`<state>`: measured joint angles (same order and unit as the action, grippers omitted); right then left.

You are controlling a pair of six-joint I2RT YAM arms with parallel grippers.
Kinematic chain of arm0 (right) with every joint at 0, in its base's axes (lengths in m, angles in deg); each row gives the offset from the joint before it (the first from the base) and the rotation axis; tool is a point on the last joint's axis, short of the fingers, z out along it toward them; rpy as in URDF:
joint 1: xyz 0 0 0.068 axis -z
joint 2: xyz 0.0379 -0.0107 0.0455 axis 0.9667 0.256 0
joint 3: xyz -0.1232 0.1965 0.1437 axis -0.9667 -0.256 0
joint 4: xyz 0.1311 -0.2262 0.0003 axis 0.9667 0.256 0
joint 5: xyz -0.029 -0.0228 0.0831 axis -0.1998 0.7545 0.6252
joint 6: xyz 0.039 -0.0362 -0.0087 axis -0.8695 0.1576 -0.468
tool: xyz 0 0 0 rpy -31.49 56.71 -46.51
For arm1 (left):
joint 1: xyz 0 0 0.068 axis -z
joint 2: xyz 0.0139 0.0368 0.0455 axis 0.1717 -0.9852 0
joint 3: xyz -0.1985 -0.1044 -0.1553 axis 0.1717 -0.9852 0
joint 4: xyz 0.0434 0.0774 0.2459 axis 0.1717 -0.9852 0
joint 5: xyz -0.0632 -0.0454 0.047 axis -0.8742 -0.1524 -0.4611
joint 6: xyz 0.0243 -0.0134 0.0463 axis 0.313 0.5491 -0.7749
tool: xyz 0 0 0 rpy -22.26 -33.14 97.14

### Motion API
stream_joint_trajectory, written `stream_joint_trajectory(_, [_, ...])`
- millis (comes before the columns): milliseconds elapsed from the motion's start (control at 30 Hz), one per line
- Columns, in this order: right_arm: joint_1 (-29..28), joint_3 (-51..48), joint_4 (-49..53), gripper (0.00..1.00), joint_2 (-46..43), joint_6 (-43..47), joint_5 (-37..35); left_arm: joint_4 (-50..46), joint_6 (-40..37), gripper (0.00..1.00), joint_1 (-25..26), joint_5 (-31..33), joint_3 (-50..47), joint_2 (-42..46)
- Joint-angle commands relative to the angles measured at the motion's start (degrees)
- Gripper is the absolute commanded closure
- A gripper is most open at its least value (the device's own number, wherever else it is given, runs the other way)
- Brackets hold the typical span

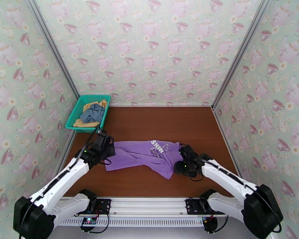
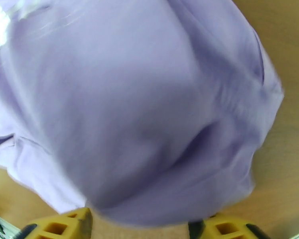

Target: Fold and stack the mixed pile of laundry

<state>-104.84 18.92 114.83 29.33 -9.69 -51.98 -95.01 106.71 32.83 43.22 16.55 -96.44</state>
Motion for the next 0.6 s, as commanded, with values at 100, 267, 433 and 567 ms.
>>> stream_joint_trajectory(100, [1.7, 14.4, 4.2, 0.26, 4.2, 4.6, -9.6, -3.6, 3.2, 1.0, -1.4, 5.7, 1.5, 0.3])
stream_joint_trajectory(267, [6.2, 15.1, -3.2, 0.36, 13.2, 10.6, -11.2, -3.1, 2.4, 1.0, -2.8, 5.3, 2.2, -1.5])
stream_joint_trajectory(433, [8.4, 16.5, -10.3, 0.5, 20.9, 16.0, -10.4, -1.9, 1.9, 1.0, -3.6, 3.8, 2.3, -3.1])
stream_joint_trajectory(567, [9.2, 17.7, -12.7, 0.61, 25.2, 17.1, -9.1, -1.3, 1.7, 1.0, -3.9, 3.1, 1.9, -3.4])
